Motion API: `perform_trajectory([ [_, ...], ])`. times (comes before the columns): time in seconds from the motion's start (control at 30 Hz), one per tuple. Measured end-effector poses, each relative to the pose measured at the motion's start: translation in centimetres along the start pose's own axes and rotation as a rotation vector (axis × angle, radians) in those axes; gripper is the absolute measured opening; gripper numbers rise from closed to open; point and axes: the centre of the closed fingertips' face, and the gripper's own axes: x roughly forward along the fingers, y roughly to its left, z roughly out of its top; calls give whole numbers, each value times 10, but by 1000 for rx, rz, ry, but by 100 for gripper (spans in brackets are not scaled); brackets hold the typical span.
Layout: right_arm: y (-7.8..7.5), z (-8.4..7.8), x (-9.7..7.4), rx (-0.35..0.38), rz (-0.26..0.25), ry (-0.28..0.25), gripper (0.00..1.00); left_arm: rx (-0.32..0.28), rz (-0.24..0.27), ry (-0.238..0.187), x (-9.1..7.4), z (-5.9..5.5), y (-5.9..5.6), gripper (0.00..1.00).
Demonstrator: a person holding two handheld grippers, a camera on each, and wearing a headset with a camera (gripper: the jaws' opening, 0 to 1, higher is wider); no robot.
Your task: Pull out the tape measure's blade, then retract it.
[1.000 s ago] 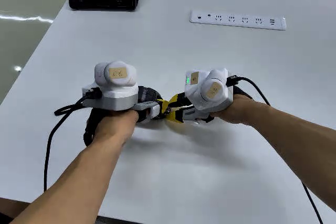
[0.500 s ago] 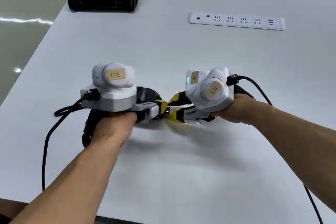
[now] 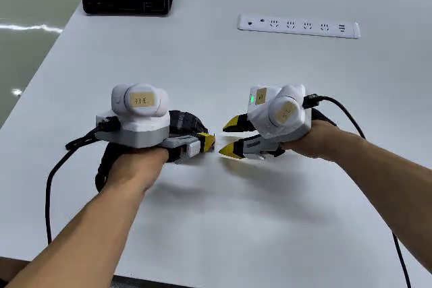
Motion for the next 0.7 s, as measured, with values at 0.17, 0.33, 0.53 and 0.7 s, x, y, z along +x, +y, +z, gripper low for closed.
perform_trajectory([
  [0.17, 2, -8, -9, 15, -17, 6, 26, 17, -7, 5, -3, -5, 0, 70],
  [0.33, 3, -14, -19, 33, -39, 4, 28, 35, -20, 3, -7, -7, 1, 71],
  [0.53, 3, -19, -29, 63, -68, -4, 31, 56, -37, 5, -8, -10, 0, 74],
  [0.7, 4, -24, -39, 83, -92, -9, 33, 72, -49, 20, -10, -15, 0, 74],
])
